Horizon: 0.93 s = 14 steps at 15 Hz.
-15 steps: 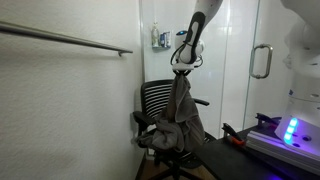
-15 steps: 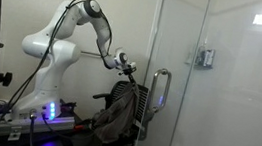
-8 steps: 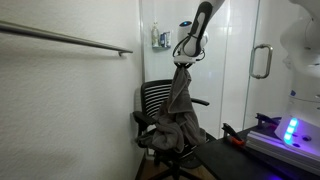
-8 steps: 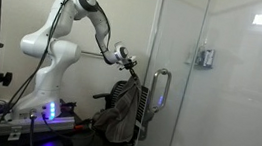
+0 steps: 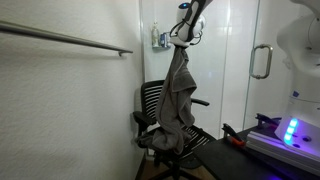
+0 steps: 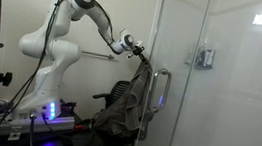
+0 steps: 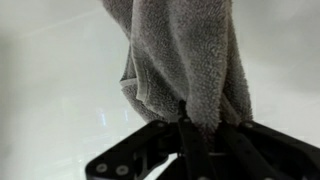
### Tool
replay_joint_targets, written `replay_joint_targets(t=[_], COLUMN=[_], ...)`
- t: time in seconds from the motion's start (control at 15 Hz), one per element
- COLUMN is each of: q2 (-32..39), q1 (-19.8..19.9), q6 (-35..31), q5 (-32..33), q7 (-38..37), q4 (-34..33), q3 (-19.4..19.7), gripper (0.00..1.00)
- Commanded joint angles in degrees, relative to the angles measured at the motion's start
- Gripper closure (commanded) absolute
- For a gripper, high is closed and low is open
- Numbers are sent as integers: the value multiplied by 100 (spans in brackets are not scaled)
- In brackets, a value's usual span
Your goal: Open the door then pick the towel and drop in on the floor
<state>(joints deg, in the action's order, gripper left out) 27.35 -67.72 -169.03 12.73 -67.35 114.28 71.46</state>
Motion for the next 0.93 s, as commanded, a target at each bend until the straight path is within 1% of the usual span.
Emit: replay_joint_targets(t=[0.0, 0.2, 0.4, 0.47, 0.53, 0.6, 0.67, 0.73, 0.87], q2=[152, 183, 8, 26, 120, 279, 401, -87, 81], q1=[-125, -122, -239, -273, -247, -154, -153, -226, -223], q6=[609, 1261, 2289, 2519, 2559, 2179, 1817, 2307, 2147], q5=[-549, -774, -681, -603, -497, -361, -168, -147, -37], q7=[-307, -799, -1551, -1868, -2168, -2396, -2577, -2240, -2493], q4=[-1058, -1938, -2774, -3060, -3302, -3267, -3150, -3100, -3094], q3=[472, 731, 986, 1064, 1115, 1068, 1084, 847, 866], gripper=[98, 98, 98, 98, 98, 98, 98, 92, 92])
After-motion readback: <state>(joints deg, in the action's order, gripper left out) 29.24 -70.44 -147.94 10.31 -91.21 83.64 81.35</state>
